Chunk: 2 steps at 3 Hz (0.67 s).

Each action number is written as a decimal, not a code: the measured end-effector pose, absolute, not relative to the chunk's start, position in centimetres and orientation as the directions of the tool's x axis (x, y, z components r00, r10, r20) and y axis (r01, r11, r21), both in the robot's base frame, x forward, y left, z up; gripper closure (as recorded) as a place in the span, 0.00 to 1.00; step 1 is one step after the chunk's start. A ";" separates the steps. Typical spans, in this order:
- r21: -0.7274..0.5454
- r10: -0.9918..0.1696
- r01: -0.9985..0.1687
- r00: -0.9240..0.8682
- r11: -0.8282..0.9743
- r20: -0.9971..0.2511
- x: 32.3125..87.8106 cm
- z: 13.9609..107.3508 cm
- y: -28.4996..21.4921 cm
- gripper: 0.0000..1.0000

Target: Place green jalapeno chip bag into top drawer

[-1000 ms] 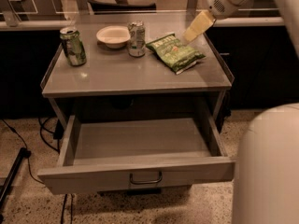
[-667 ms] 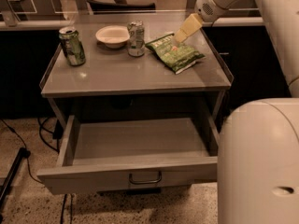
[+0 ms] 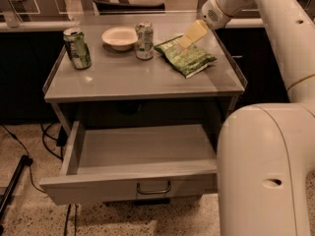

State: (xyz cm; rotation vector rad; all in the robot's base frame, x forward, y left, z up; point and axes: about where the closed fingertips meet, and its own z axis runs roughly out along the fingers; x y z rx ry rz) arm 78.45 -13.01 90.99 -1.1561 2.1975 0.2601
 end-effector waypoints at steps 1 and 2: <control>-0.103 -0.657 -0.786 -0.428 0.609 -0.620 78.6 89.8 -13.9 0.00; -0.079 -0.623 -0.766 -0.452 0.637 -0.639 78.8 87.7 -15.3 0.00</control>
Offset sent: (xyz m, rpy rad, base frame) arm -0.0088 -0.0337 -0.0454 0.0641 -0.0061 -0.0773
